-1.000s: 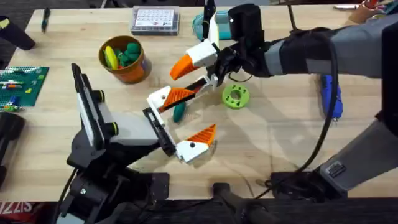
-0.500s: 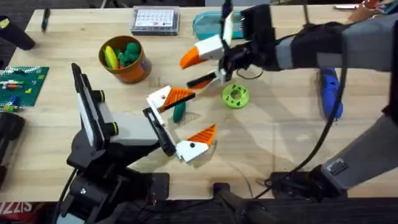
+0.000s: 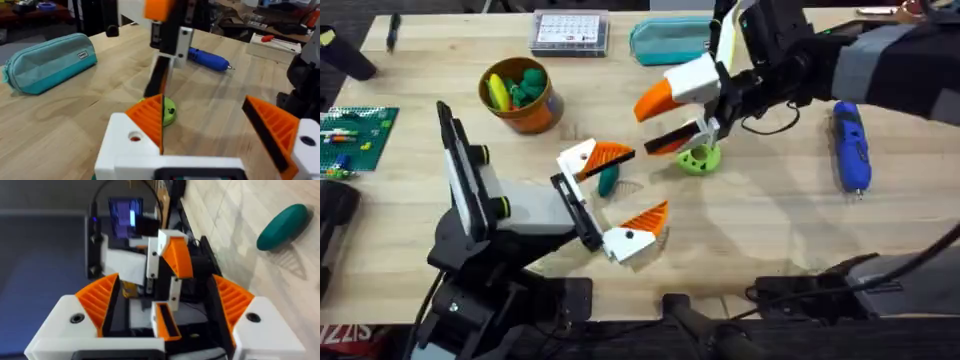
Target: Pick up the gripper from the table and insert it into the empty holder that is missing its gripper. Then pick up a screw, insert it into the mounting hole, and use the screwdriver to tighten it. Finally, clean up the table by picking up the vegetable and placing it into the bucket.
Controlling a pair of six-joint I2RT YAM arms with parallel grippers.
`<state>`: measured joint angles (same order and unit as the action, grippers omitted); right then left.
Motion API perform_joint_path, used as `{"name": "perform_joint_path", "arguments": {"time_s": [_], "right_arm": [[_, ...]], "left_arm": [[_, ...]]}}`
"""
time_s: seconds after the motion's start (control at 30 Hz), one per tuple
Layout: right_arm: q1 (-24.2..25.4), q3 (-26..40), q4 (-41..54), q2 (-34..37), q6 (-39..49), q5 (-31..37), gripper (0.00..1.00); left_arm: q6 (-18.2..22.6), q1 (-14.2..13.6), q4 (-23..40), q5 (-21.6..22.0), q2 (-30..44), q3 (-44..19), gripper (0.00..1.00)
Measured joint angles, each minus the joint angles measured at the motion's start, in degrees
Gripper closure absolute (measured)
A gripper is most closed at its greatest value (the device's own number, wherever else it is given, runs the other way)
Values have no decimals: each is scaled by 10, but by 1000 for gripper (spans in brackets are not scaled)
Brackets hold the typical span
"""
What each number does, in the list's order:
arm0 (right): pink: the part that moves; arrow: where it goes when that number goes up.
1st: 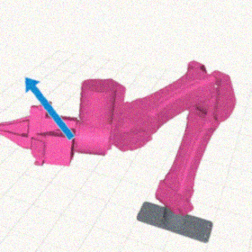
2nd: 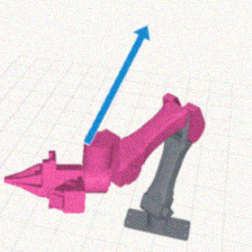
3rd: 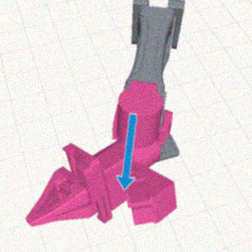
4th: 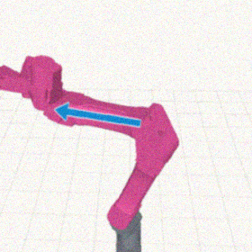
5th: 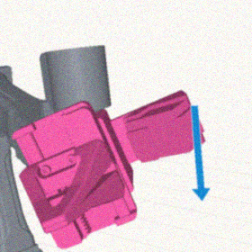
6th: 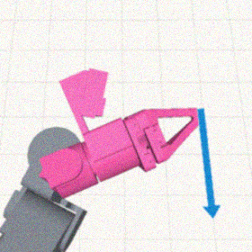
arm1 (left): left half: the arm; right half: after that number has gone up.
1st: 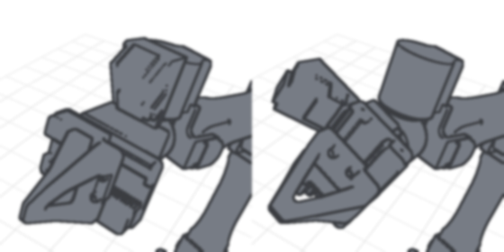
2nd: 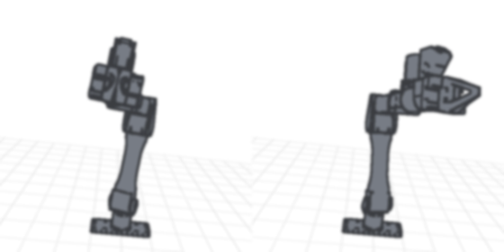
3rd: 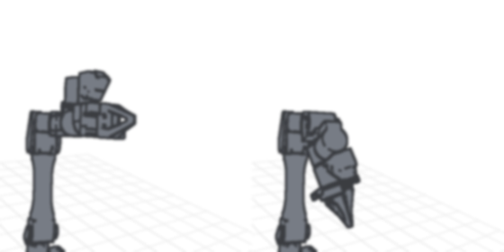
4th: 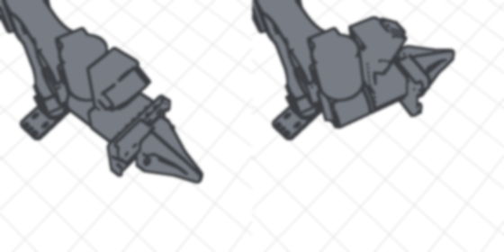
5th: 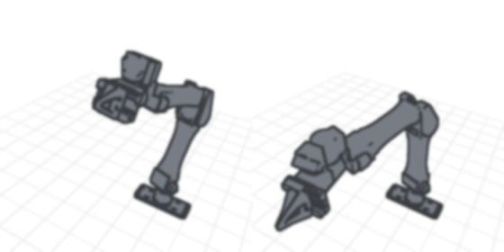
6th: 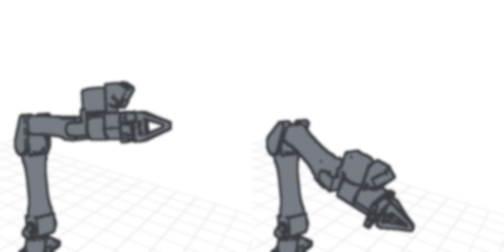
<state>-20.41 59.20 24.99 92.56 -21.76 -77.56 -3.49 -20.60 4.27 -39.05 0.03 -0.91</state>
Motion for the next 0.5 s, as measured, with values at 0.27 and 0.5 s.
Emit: {"name": "perform_joint_path", "arguments": {"time_s": [0.27, 0.5], "right_arm": [[-35, 0, -72, 56, 54, -10, 8], [-66, -1, -126, 80, 27, -17, 100]], "left_arm": [[0, 0, 0, 0, 0, 0, 10], [0, 0, 0, 0, 0, 0, 10]]}}
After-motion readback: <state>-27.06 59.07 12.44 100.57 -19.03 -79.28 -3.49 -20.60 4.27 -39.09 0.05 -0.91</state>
